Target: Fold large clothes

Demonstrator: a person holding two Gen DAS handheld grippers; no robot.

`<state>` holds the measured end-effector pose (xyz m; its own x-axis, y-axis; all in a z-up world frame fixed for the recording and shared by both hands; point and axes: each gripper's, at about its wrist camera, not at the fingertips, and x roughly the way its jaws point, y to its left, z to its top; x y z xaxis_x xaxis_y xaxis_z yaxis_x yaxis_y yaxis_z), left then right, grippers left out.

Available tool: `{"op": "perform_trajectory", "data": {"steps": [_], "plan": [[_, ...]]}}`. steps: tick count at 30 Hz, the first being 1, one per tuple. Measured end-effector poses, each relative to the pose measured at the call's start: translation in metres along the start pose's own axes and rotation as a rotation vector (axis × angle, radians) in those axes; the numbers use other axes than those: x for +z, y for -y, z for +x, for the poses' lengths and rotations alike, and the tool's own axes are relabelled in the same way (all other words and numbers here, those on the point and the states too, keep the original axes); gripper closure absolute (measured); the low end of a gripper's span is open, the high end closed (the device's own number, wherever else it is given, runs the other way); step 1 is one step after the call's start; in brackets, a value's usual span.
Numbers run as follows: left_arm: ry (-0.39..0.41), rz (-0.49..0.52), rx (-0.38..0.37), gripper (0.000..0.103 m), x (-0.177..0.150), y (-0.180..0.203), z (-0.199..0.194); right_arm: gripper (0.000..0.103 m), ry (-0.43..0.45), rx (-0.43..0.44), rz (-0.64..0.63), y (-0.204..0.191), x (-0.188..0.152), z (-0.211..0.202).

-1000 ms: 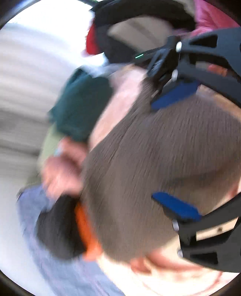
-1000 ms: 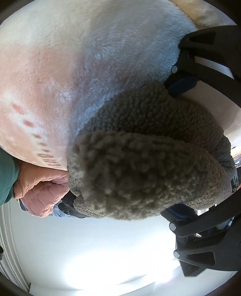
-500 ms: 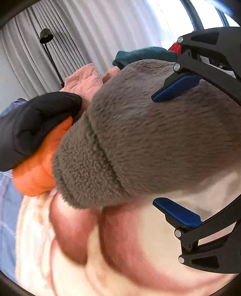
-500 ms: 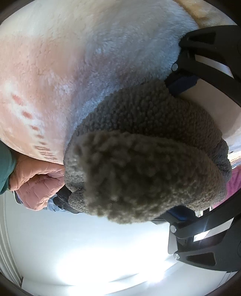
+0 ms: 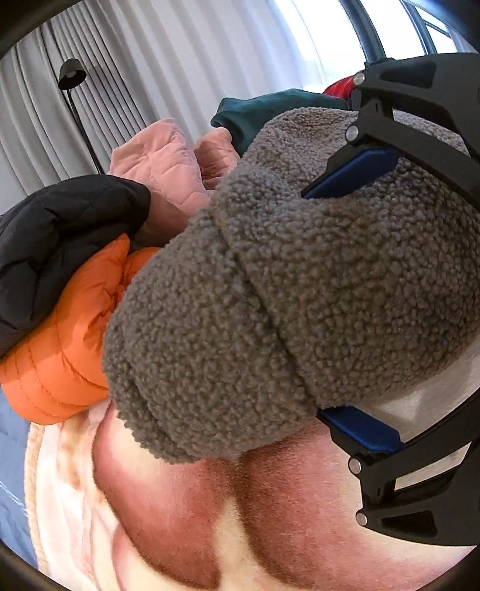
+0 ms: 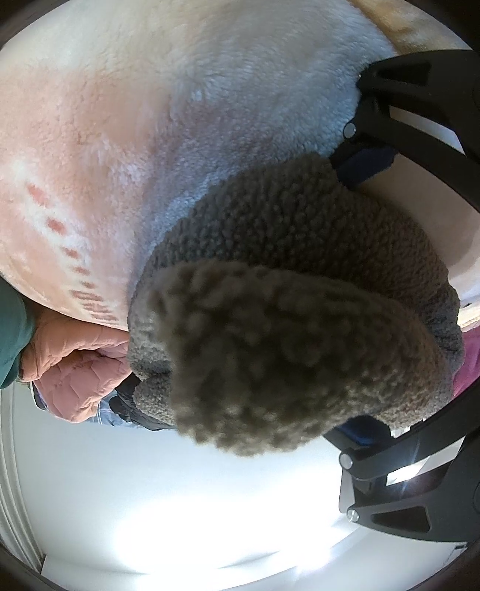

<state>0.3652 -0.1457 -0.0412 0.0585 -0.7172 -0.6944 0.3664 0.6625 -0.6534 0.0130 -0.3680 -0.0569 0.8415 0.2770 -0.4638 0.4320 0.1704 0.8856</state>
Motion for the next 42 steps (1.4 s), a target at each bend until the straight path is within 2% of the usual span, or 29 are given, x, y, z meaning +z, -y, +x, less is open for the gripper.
{"op": "perform_trajectory", "data": {"steps": [2, 5, 8, 13, 17, 19, 20, 21, 22, 23, 25, 28, 29, 32, 34, 35, 38, 39, 40, 41, 42], "plan": [[0.028, 0.052, 0.015, 0.015, -0.003, 0.009, -0.005, 0.002, -0.009, 0.007, -0.031, -0.004, 0.001, 0.0], [0.085, 0.14, 0.025, 0.023, -0.01, 0.023, -0.017, 0.005, -0.005, 0.024, -0.17, -0.023, 0.0, -0.004], [0.127, 0.153, -0.004, 0.026, -0.016, 0.023, -0.03, 0.012, 0.015, 0.04, -0.3, -0.042, -0.002, -0.012], [0.204, 0.149, -0.052, 0.03, -0.029, 0.021, -0.062, 0.016, 0.03, 0.056, -0.418, -0.06, 0.0, -0.019], [0.27, 0.221, -0.054, 0.033, -0.046, 0.036, -0.093, 0.015, 0.009, 0.087, -0.537, -0.079, 0.0, -0.021], [0.34, 0.307, -0.043, 0.036, -0.058, 0.062, -0.11, 0.016, -0.003, 0.103, -0.591, -0.09, -0.003, -0.02], [0.359, 0.348, -0.065, 0.053, -0.064, 0.07, -0.119, 0.018, -0.011, 0.116, -0.621, -0.097, -0.007, -0.018], [0.358, 0.428, -0.142, 0.061, -0.072, 0.085, -0.133, 0.02, -0.016, 0.125, -0.658, -0.106, -0.011, -0.015], [0.374, 0.474, -0.117, 0.062, -0.078, 0.1, -0.141, 0.023, -0.015, 0.11, -0.691, -0.114, -0.015, -0.011], [0.396, 0.498, -0.047, 0.062, -0.082, 0.109, -0.145, 0.024, -0.008, 0.083, -0.705, -0.119, -0.016, -0.007], [0.397, 0.486, 0.015, 0.062, -0.082, 0.11, -0.147, 0.024, 0.019, -0.001, -0.693, -0.12, -0.012, 0.0], [0.384, 0.372, 0.063, 0.05, -0.075, 0.083, -0.15, 0.024, 0.016, -0.039, -0.571, -0.098, 0.007, 0.002], [0.386, 0.335, 0.078, 0.049, -0.075, 0.072, -0.151, 0.023, 0.009, -0.039, -0.506, -0.084, 0.017, 0.002], [0.367, 0.201, 0.043, 0.049, -0.077, 0.033, -0.154, 0.018, -0.046, 0.0, -0.342, -0.049, 0.04, 0.004], [0.321, 0.162, -0.016, 0.049, -0.08, 0.026, -0.148, 0.015, -0.079, 0.026, -0.308, -0.041, 0.045, 0.005], [0.305, 0.182, -0.021, 0.049, -0.082, 0.032, -0.145, 0.013, -0.089, 0.033, -0.316, -0.041, 0.045, 0.005], [0.243, 0.346, -0.045, 0.048, -0.098, 0.077, -0.13, 0.002, -0.107, 0.049, -0.337, -0.046, 0.043, 0.008], [0.207, 0.413, -0.052, 0.047, -0.103, 0.097, -0.119, 0.002, -0.109, 0.057, -0.333, -0.048, 0.042, 0.012], [0.179, 0.473, -0.019, 0.042, -0.108, 0.115, -0.107, 0.002, -0.106, 0.061, -0.332, -0.049, 0.041, 0.013], [0.152, 0.572, 0.1, 0.033, -0.118, 0.137, -0.087, 0.002, -0.096, 0.059, -0.325, -0.05, 0.041, 0.014], [0.15, 0.644, 0.187, 0.032, -0.125, 0.149, -0.075, 0.002, -0.09, 0.058, -0.312, -0.049, 0.041, 0.015]]}}
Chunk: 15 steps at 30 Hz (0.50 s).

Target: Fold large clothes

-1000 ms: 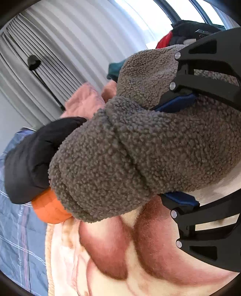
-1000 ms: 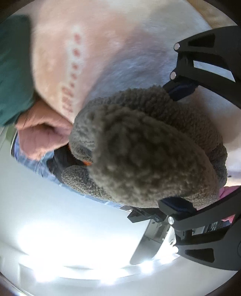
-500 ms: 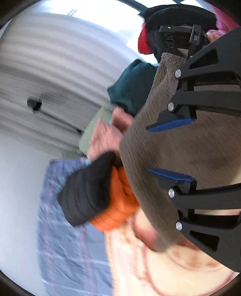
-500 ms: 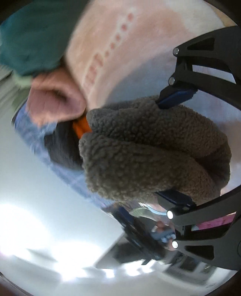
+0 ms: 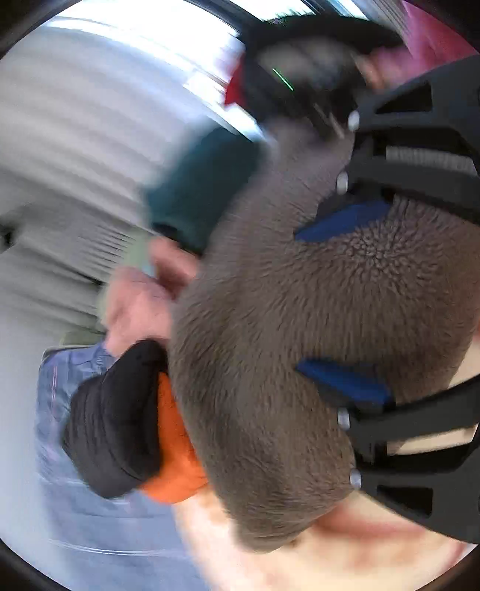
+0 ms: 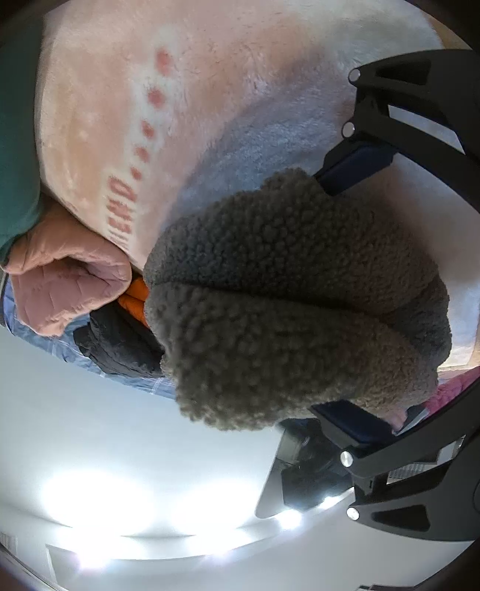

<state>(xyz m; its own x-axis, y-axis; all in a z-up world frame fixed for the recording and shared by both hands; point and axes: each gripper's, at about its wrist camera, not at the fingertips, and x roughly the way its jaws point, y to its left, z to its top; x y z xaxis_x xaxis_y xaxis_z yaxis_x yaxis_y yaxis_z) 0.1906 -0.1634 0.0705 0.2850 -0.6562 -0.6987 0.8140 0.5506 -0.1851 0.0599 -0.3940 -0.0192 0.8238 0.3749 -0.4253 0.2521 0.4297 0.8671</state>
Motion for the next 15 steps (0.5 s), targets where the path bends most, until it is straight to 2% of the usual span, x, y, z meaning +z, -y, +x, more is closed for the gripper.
{"op": "perform_trajectory", "data": {"steps": [1, 2, 4, 7, 11, 15], "plan": [[-0.009, 0.069, 0.062, 0.032, -0.001, 0.014, 0.009, 0.002, 0.004, -0.002, 0.018, 0.002, 0.0, 0.0], [-0.014, 0.089, 0.081, 0.032, -0.001, 0.019, 0.015, 0.002, 0.008, -0.01, 0.05, 0.005, 0.001, 0.0], [-0.037, 0.035, 0.034, 0.032, 0.004, 0.014, 0.021, 0.002, 0.006, -0.009, 0.105, 0.011, 0.004, 0.003], [-0.055, 0.009, -0.007, 0.032, 0.006, 0.004, 0.023, 0.002, -0.022, -0.02, 0.156, 0.009, 0.015, 0.017], [-0.077, 0.012, 0.009, 0.032, 0.005, 0.003, 0.028, 0.002, -0.015, -0.07, 0.193, 0.011, 0.024, 0.038], [-0.081, 0.03, 0.031, 0.032, 0.008, 0.01, 0.041, 0.002, -0.012, -0.03, 0.216, 0.03, 0.029, 0.046]]}}
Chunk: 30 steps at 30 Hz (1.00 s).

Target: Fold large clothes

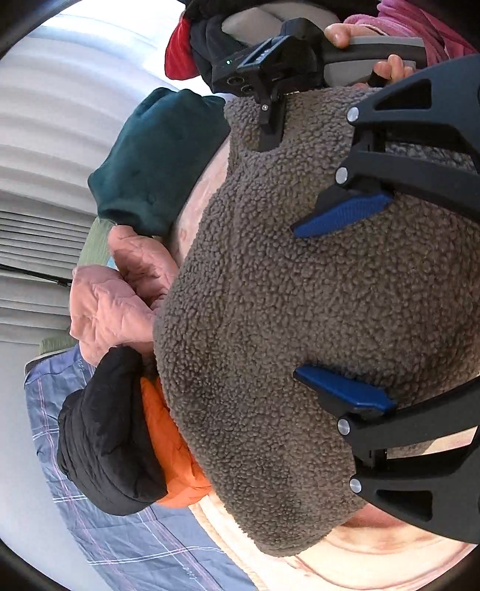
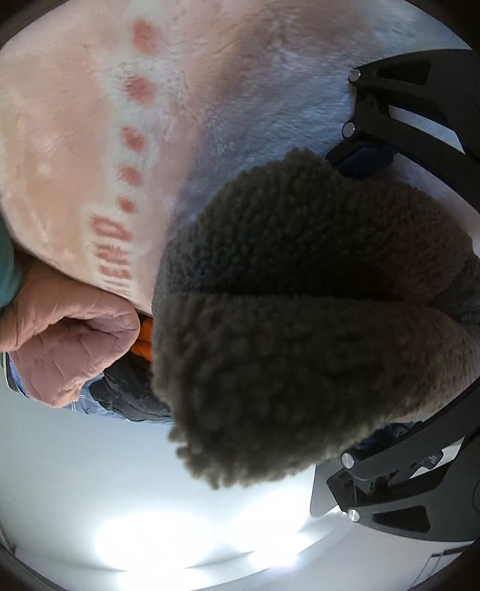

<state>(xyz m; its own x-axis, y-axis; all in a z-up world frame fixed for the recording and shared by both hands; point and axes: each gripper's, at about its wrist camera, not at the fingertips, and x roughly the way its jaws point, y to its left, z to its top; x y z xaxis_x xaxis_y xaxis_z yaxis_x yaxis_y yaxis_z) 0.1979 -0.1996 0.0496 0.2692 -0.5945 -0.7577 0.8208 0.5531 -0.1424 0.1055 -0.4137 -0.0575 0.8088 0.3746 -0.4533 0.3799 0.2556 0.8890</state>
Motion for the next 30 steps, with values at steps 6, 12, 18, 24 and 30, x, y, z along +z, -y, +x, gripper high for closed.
{"op": "perform_trajectory", "data": {"steps": [6, 12, 18, 24, 30], "plan": [[0.103, -0.069, -0.014, 0.022, -0.005, -0.01, -0.033, 0.009, 0.02, 0.02, -0.04, 0.005, -0.002, -0.01], [0.233, -0.52, 0.029, 0.002, -0.029, -0.135, -0.079, 0.01, -0.009, 0.08, -0.042, 0.015, 0.002, -0.013], [0.149, -0.87, -0.135, 0.002, -0.059, -0.219, -0.033, 0.01, -0.043, 0.103, -0.03, 0.019, 0.005, -0.011], [0.11, -0.849, -0.254, 0.001, -0.041, -0.227, 0.017, 0.01, -0.039, 0.106, -0.026, 0.022, 0.006, -0.011], [0.079, -0.793, -0.271, 0.006, -0.042, -0.225, 0.052, 0.01, -0.026, 0.097, -0.039, 0.023, 0.005, -0.016]]}}
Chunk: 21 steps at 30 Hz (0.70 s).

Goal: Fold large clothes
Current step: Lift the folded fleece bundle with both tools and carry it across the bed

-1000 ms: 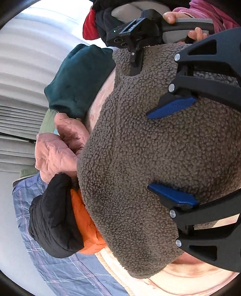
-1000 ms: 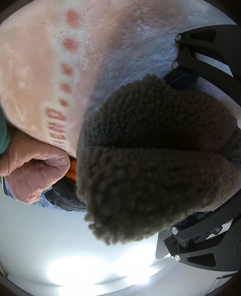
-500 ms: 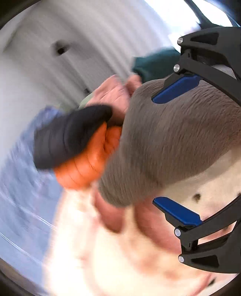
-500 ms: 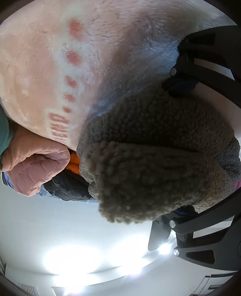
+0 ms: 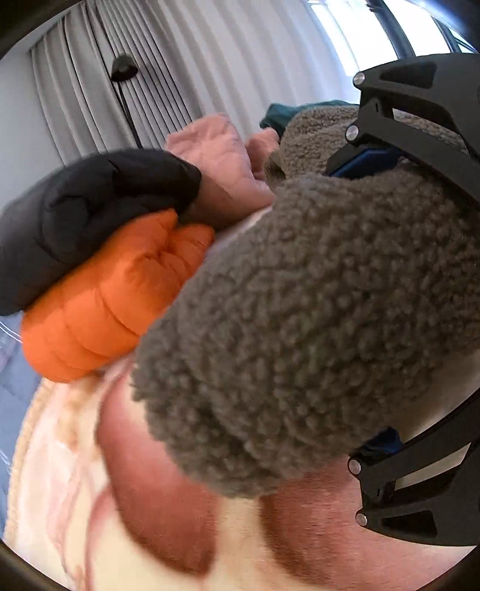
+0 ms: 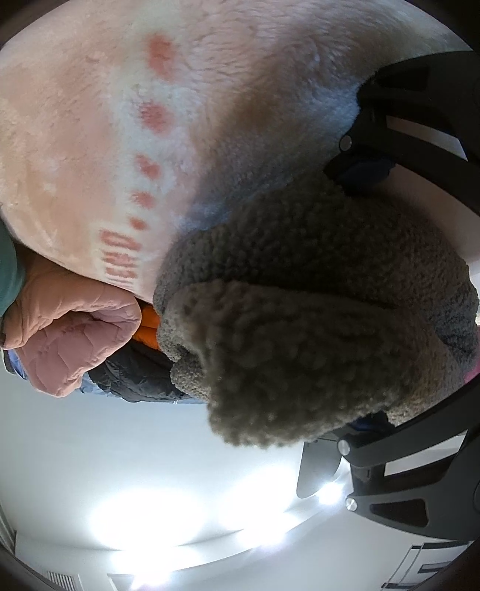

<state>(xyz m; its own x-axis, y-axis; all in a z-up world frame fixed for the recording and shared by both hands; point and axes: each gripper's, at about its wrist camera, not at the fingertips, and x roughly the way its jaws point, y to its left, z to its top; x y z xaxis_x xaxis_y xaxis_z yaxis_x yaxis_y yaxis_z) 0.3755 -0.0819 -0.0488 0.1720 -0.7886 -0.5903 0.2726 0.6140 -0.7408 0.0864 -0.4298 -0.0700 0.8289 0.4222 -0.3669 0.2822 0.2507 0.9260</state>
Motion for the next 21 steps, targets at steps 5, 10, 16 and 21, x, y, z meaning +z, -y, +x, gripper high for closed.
{"op": "perform_trajectory", "data": {"steps": [5, 10, 16, 21], "plan": [[0.047, 0.089, -0.027, 0.036, -0.006, 0.015, -0.021, 0.01, 0.009, -0.005, 0.003, -0.001, -0.001, -0.002], [0.047, 0.112, -0.04, 0.048, 0.0, 0.025, -0.032, 0.01, 0.018, 0.0, 0.012, 0.0, -0.003, -0.008], [0.103, 0.162, -0.073, 0.057, -0.003, 0.045, -0.049, 0.019, 0.022, 0.017, 0.001, -0.004, -0.003, -0.016], [0.157, 0.211, -0.114, 0.059, -0.01, 0.067, -0.077, 0.029, 0.054, 0.061, -0.121, -0.03, -0.007, -0.038]]}}
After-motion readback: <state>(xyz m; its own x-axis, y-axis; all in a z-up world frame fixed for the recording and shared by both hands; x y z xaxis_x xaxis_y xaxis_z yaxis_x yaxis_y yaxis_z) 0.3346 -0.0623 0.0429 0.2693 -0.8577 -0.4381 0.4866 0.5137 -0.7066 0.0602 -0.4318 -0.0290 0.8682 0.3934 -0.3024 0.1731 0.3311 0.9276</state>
